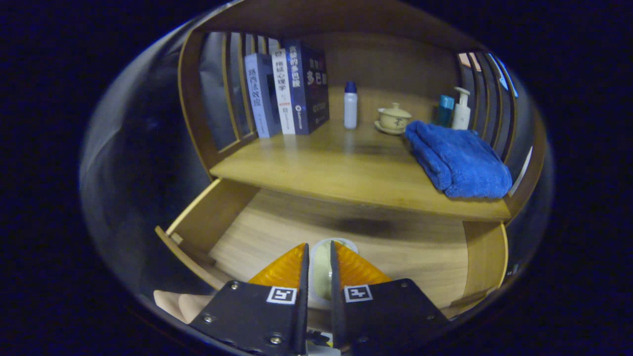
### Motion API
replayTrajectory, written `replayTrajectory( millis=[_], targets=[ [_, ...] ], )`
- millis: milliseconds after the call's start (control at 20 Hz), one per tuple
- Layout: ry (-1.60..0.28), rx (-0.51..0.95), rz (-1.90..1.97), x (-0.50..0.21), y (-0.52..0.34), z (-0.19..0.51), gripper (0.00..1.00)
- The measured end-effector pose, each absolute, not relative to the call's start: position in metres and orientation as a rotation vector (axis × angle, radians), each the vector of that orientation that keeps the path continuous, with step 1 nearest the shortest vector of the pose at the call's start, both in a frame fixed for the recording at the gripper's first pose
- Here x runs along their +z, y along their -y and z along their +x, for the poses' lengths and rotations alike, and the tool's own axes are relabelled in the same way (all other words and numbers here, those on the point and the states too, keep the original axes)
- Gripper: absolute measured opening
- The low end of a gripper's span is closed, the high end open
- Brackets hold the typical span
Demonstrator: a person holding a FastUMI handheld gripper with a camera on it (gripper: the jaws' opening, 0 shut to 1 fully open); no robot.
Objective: Pull open the drawer, take out the items inside it, and place them on the countertop above the cabinet.
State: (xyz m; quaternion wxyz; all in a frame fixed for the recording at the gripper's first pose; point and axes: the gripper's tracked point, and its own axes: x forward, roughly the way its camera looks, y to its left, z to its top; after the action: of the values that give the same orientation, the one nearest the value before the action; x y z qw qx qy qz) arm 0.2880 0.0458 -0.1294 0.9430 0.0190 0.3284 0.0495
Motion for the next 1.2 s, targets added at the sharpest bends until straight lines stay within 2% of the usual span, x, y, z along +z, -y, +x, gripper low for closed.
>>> replayTrajectory(
  millis=[350, 600, 1000, 1100, 1200],
  targets=[
    [-0.523, 0.098, 0.026, -0.070, -0.045, 0.299, 0.21],
    [-0.473, 0.057, 0.045, -0.056, -0.037, 0.327, 0.21],
    [-0.650, 0.118, 0.049, -0.114, -0.045, 0.299, 0.21],
    [-0.675, 0.131, 0.030, -0.117, -0.044, 0.290, 0.22],
    [-0.701, 0.137, 0.014, -0.129, -0.041, 0.289, 0.35]
  ],
)
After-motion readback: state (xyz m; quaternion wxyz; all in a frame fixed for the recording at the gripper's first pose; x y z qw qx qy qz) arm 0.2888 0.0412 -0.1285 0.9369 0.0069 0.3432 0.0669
